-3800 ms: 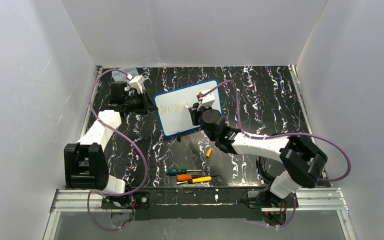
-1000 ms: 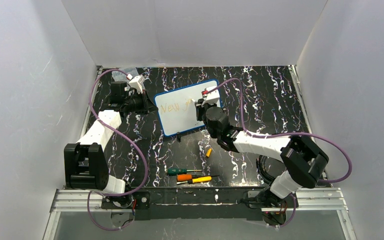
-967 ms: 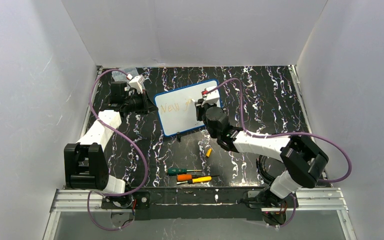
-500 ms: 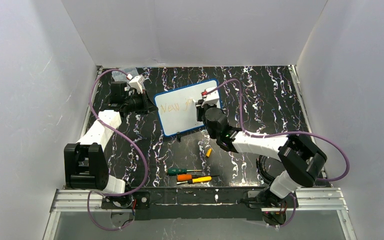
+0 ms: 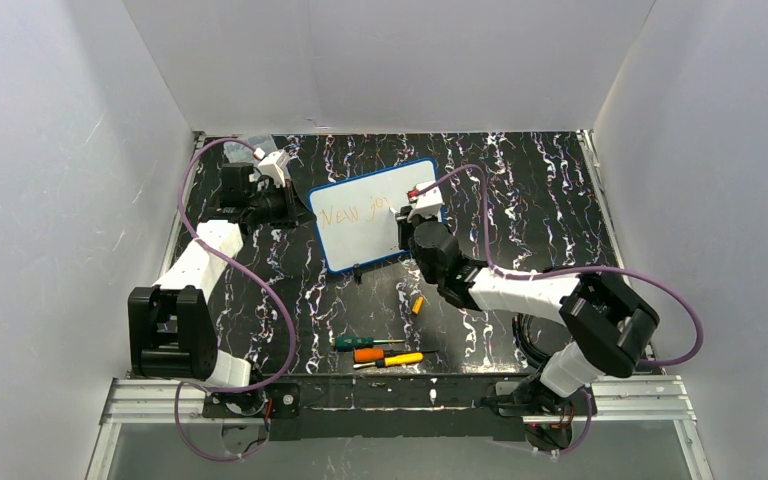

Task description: Write a sentence on the whiteboard

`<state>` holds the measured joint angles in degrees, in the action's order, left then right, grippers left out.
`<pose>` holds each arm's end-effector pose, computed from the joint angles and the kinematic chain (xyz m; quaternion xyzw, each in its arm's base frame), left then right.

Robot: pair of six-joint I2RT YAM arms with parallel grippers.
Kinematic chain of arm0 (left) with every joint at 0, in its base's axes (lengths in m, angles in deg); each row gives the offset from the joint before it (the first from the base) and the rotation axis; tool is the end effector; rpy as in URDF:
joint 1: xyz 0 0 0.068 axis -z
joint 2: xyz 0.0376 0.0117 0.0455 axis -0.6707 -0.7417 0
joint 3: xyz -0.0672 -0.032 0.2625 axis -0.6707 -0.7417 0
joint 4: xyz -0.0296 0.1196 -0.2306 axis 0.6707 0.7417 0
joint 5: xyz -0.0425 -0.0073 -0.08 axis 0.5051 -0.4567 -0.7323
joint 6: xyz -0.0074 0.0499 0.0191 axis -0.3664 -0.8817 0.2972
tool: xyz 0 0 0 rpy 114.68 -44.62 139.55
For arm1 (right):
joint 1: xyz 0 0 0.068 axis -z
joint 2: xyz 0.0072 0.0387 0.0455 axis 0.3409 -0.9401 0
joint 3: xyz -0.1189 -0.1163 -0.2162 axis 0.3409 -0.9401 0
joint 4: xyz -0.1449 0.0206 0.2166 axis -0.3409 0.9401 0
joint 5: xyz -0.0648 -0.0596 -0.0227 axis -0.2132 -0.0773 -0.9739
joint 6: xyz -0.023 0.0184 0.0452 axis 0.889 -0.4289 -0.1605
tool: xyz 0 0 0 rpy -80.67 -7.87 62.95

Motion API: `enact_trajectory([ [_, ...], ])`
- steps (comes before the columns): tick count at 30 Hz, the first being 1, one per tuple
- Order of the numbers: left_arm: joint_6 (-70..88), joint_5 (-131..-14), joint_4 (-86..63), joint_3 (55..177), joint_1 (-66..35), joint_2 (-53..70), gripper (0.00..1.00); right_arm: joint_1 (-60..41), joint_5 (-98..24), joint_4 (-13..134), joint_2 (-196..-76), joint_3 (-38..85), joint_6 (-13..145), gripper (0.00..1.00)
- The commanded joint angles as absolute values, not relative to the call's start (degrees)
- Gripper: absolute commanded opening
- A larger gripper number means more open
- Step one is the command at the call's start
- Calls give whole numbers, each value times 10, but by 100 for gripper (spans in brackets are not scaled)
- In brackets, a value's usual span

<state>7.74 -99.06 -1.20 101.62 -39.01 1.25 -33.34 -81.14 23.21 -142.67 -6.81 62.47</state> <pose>0.3184 -0.0377 0.2708 0.0892 0.8458 -0.3158 0.4207 0.2159 0.2541 0.2459 -0.0650 0.7325 0.1392 0.6632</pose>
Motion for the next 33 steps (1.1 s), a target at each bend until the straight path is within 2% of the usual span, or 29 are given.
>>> enact_trajectory([
  [1,77,-1006,-10,1019,-388,46,0,-331,-819,224,-1392,-65,625,1],
  [20,77,-1008,-10,1020,-389,47,0,-325,-840,188,-1432,-18,669,1],
  [33,77,-1008,-10,1020,-389,48,0,-325,-828,221,-1427,-60,637,1],
])
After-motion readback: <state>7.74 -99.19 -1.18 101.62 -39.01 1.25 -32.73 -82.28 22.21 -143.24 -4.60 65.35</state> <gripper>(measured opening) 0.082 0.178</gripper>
